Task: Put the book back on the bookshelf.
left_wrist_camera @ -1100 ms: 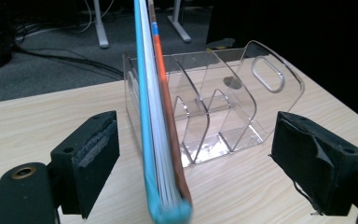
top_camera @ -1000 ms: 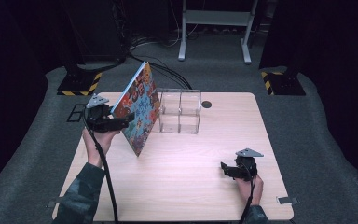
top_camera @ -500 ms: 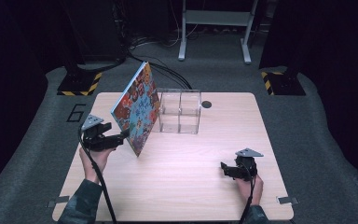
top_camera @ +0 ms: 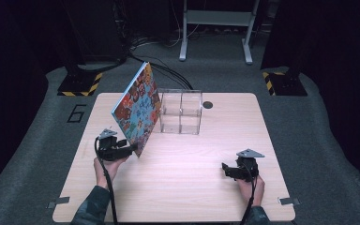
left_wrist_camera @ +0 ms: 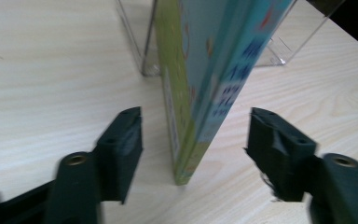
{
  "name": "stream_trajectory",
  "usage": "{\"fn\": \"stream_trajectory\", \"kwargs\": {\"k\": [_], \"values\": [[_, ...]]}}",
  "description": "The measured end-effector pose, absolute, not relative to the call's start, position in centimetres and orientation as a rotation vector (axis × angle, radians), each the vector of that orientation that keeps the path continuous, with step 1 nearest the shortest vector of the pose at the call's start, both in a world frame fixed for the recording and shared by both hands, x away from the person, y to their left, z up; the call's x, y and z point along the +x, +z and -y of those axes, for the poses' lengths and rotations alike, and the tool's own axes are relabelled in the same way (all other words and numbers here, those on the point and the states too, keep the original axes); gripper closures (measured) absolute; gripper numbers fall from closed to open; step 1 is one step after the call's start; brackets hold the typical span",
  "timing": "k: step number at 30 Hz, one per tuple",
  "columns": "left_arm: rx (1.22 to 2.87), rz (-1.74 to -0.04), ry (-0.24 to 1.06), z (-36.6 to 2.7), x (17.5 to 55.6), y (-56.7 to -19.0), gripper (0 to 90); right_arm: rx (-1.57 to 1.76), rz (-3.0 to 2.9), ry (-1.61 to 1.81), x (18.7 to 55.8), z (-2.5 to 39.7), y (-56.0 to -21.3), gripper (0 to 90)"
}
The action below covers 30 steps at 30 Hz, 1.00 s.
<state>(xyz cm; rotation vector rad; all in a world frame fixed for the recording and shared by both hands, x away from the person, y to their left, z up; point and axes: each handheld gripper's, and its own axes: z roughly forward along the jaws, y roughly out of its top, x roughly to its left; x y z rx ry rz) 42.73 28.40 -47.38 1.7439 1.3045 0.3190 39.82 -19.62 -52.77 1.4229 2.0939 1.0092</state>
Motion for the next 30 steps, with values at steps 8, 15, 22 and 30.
{"fn": "stream_trajectory", "kwargs": {"k": [8, 15, 22, 30], "values": [[1.695, -1.371, 0.202, -27.4, 43.9, -49.4, 60.8, 1.422, -2.094, 1.009, 39.8, 19.6, -52.8, 17.3], [1.610, -1.435, 0.166, -26.5, 43.9, -49.9, 66.0, 1.420, -2.093, 1.008, 39.8, 19.6, -52.8, 17.3], [1.565, -1.387, 0.057, -26.2, 44.1, -50.5, 69.2, 1.418, -2.098, 1.007, 39.8, 19.6, -52.8, 17.4], [1.533, -1.384, 0.018, -25.6, 44.1, -50.7, 68.6, 1.419, -2.097, 1.007, 39.8, 19.6, -52.8, 17.6]]}}
